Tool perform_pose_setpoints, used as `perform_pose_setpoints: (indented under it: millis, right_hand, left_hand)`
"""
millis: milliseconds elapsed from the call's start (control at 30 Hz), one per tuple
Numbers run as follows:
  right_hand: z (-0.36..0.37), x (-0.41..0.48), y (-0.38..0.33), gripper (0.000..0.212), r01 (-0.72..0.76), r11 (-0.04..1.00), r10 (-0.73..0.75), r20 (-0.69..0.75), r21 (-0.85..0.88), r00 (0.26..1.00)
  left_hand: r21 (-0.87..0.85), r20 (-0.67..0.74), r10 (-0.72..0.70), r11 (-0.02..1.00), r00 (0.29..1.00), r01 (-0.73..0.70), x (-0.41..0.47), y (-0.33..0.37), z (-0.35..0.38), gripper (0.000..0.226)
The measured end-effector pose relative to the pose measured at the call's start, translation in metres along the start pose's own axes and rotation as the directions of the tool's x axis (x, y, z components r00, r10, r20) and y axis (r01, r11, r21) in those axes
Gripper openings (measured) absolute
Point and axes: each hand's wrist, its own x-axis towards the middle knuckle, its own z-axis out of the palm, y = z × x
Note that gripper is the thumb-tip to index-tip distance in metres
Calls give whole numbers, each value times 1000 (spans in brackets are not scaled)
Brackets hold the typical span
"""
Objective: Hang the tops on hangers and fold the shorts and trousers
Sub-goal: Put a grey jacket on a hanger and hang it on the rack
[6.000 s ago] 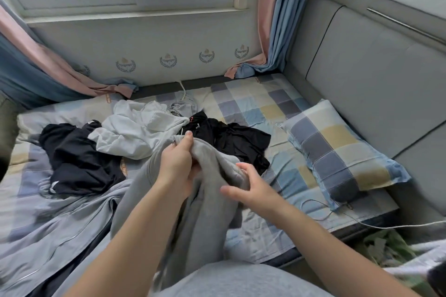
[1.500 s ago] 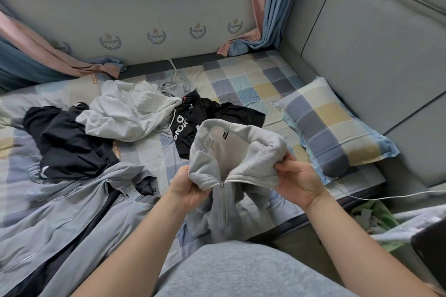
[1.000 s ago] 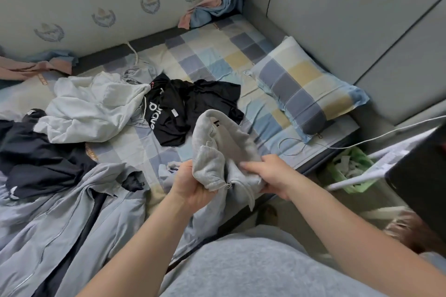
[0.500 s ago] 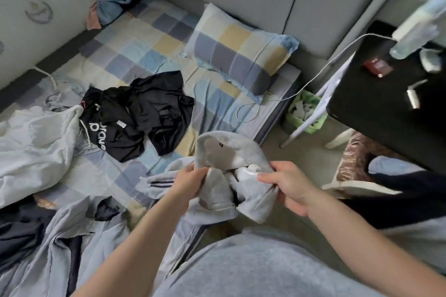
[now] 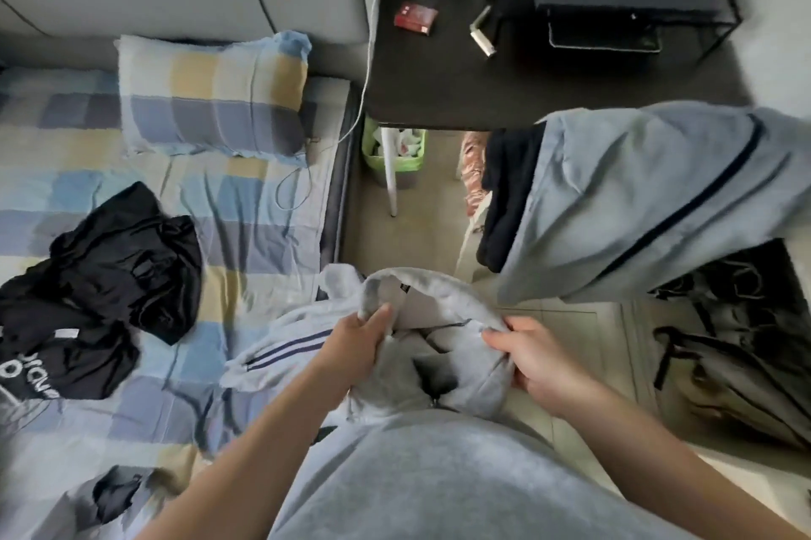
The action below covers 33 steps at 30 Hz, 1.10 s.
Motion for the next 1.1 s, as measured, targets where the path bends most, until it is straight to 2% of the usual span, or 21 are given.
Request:
perform_pose_setpoints:
  millis: [133,267,367,567,633,700,733,800,867,1100]
  right_hand:
    - [-91,-27,43,16,2,991,16,-136,136,991]
    - [-173,-61,75,14,88,972,-21,-295,218,955]
    - [-225,-89,89,15,172,957,-61,-416,234,907]
    - [-308,-137,76,18,356,912,-155,-636,201,756]
    - [-330,-156,57,22,413,895,-184,-705,167,685]
    - [-354,-177,36,16,467,876,-216,-770,118,600]
    - [-366,-187,25,19,496,864,-237,-801,84,549]
    - [-392,-206,5,38,542,839,-250,-848,52,468]
    - [-417,-223,-16,41,590,807,-259,-882,26,394]
    - [-484,-279,-99,43,717,686,-228,-972,-124,51]
  left_hand:
    - [157,50,139,977,989,-145,-25,13,91,52]
    - [258,149,232,929,961,-264,-53,34,176,48]
    - [301,275,324,865,905,-401,-75,59,227,51]
    - [219,458,462,769,759,-600,-109,132,307,53]
    - [148,516,507,741,691,-655,-122,164,332,49]
    - [64,570,575,681,587,-729,-137,199,358,48]
    - [28,594,605,644,531,-765,-145,219,371,49]
    - [-43,634,648,575,423,-817,-162,258,398,51]
    - [-104,656,682,508,325,-855,-175,299,426,49]
    - [-286,727,686,322,15,-902,-240,440,503,46]
